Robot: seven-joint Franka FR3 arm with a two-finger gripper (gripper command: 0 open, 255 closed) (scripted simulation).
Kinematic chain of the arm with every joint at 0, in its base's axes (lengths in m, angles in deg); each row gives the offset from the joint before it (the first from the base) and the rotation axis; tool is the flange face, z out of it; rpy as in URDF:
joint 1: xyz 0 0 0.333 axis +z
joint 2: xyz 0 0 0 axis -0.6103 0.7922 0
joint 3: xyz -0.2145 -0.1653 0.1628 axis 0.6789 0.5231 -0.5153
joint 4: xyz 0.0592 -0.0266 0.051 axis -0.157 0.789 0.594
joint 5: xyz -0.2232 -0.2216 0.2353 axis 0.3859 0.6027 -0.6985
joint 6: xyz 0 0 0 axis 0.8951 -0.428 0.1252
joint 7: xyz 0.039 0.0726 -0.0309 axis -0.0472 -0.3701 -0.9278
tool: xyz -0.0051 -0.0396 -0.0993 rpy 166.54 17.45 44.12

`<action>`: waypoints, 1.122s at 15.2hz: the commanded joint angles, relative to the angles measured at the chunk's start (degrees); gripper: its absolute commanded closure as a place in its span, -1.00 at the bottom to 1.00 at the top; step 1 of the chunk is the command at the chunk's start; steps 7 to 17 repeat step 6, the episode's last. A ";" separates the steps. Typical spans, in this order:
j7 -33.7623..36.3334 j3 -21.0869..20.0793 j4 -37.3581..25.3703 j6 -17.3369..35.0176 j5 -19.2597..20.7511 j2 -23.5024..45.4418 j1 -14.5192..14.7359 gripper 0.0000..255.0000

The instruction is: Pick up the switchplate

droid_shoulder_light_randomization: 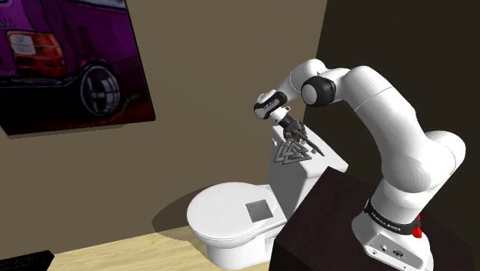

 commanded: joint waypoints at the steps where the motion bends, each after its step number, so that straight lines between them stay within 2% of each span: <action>1: -0.32 0.09 0.57 -0.51 0.16 -1.19 0.09 1.00; 17: -0.83 0.22 1.25 -1.48 0.40 -2.96 0.27 1.00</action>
